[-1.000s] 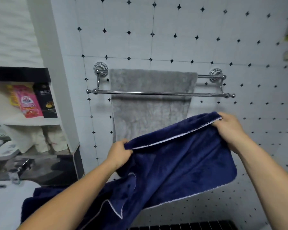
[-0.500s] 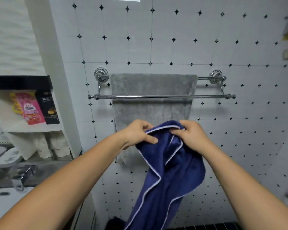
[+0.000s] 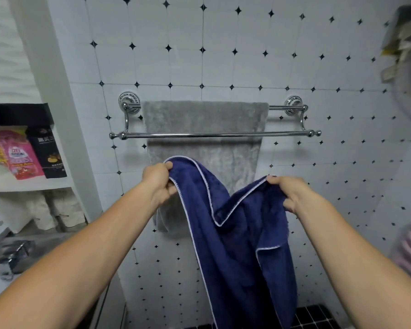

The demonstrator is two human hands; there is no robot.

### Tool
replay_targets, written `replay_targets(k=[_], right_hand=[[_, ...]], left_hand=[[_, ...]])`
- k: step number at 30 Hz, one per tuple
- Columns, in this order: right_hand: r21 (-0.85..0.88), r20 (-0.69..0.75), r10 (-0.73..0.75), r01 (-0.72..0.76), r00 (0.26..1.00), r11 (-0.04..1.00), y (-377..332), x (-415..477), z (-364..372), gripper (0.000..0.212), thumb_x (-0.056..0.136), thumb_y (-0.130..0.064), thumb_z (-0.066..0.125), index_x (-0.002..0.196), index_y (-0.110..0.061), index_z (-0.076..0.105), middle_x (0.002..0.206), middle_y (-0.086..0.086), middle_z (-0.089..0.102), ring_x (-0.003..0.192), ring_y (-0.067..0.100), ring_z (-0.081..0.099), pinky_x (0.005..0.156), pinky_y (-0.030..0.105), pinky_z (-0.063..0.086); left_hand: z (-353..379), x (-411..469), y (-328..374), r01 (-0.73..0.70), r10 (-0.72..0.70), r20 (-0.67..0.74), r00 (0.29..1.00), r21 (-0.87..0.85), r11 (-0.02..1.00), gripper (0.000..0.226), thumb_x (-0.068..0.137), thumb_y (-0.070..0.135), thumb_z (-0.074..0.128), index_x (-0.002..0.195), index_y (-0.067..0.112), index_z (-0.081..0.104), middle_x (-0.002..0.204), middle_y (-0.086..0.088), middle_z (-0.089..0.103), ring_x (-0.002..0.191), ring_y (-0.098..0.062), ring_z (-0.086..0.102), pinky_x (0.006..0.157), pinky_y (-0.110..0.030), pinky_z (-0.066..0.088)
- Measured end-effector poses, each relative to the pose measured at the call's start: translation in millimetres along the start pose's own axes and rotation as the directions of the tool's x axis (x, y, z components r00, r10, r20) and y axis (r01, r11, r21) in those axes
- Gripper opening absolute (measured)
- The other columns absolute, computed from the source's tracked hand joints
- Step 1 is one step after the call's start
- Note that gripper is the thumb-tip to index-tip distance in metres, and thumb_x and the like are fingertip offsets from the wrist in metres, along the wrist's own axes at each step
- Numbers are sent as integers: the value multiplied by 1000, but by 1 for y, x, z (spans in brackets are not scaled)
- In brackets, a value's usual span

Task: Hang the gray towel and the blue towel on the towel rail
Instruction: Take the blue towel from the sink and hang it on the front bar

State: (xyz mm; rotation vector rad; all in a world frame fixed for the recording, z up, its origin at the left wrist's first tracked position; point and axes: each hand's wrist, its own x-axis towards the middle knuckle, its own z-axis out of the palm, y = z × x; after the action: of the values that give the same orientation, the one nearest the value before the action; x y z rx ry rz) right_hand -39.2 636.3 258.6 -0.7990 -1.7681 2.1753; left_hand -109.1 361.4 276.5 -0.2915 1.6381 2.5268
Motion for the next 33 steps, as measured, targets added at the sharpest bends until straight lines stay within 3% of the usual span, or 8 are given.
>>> replay_targets(k=[2, 5, 7, 13, 16, 22, 27, 33], right_hand=[[215, -97, 74, -51, 993, 975, -1, 5, -10, 18, 89, 9, 48, 102, 3, 60, 96, 20, 60, 80, 31, 61, 86, 50, 55], [447, -221, 103, 7, 970, 894, -2, 8, -13, 29, 83, 18, 29, 73, -4, 46, 69, 10, 41, 47, 17, 49, 39, 23, 48], [536, -210, 86, 41, 974, 843, -5, 4, -5, 33, 86, 17, 24, 74, -4, 46, 67, 8, 42, 44, 16, 48, 33, 19, 44], [643, -32, -1, 21, 1000, 765, -10, -28, 46, 29, 95, 11, 33, 97, 6, 61, 82, 18, 59, 66, 25, 61, 40, 26, 53], [646, -60, -37, 68, 997, 761, -9, -43, 69, 25, 90, 13, 40, 106, 9, 60, 80, 19, 60, 64, 28, 63, 47, 33, 59], [648, -113, -105, 153, 988, 746, 11, -67, 104, 9, 81, 14, 60, 80, 5, 60, 59, 13, 63, 50, 20, 67, 65, 35, 62], [506, -15, -238, 213, 971, 836, 33, -76, 118, 20, 76, 18, 63, 85, 0, 64, 63, 8, 68, 63, 22, 66, 71, 33, 60], [569, -82, -187, 200, 979, 797, 34, -79, 137, 31, 79, 15, 65, 109, 13, 63, 93, 26, 65, 81, 33, 65, 84, 48, 57]], left_hand=[[-4, 1, -5, -3, 3, -51, 999, -9, 1000, 17, 96, 2, 46, 82, 8, 55, 68, -9, 61, 36, -13, 62, 34, -30, 50], [-4, -6, -19, 18, -17, -4, 1000, 67, 998, 14, 97, 8, 49, 86, 8, 57, 72, -11, 65, 42, -19, 66, 37, -32, 52], [0, -12, -29, -36, 20, 87, 996, 189, 981, 14, 97, 14, 51, 87, 10, 60, 71, -7, 66, 51, -16, 65, 43, -27, 53], [23, -39, -62, -213, 115, 419, 901, 195, 957, 19, 96, 18, 57, 80, 15, 66, 70, 2, 70, 60, -9, 61, 54, -21, 48], [33, -49, -69, -223, 157, 414, 897, 116, 968, 16, 95, 15, 59, 85, 7, 68, 66, 0, 70, 55, -8, 62, 50, -19, 48], [33, -60, -66, -121, 130, 217, 967, -58, 991, 21, 96, 15, 57, 92, -3, 69, 77, -13, 73, 62, -18, 67, 54, -25, 54], [23, -54, -48, -127, 139, 117, 983, -104, 986, 27, 98, 17, 55, 103, -6, 67, 98, -27, 70, 83, -31, 65, 83, -47, 54], [4, -65, -57, -256, 290, 414, 863, -135, 957, 27, 80, -1, 69, 106, 4, 68, 100, -14, 75, 89, -24, 72, 78, -32, 56]])
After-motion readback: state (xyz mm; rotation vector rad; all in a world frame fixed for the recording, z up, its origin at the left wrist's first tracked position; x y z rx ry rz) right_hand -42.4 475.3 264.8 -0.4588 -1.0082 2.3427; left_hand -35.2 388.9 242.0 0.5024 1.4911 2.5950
